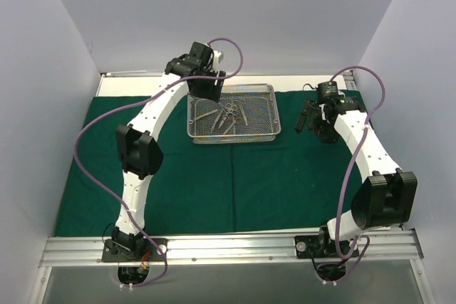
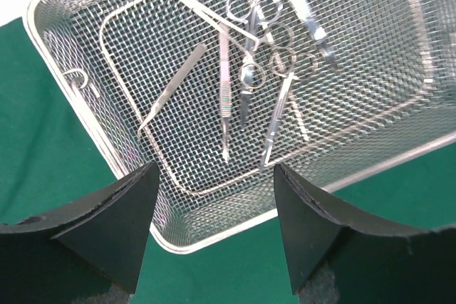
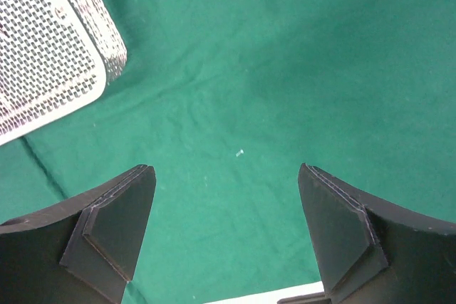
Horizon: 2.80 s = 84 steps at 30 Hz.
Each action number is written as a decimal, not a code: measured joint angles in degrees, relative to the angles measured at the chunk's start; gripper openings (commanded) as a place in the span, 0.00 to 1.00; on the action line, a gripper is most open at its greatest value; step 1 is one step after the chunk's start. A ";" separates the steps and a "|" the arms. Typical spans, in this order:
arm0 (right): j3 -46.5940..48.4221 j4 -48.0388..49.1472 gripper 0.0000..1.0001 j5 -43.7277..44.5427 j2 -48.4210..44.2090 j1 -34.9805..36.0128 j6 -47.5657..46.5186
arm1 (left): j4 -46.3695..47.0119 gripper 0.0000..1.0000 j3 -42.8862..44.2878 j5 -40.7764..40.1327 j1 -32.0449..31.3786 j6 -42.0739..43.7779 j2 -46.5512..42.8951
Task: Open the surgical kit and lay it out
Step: Pick up the container from the surgical kit.
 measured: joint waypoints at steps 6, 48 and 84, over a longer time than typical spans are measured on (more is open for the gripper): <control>-1.11 -2.03 0.84 -0.42 -1.60 0.00 -0.66 | -1.25 0.71 4.02 -2.43 -2.25 -0.90 6.62; 8.50 5.01 0.91 -8.83 15.65 1.25 -3.72 | -2.21 0.93 1.84 -11.17 -2.78 -2.64 12.92; 44.61 2.93 0.11 -6.36 50.66 7.91 -8.81 | -4.28 0.14 -1.40 2.60 11.69 -7.96 13.33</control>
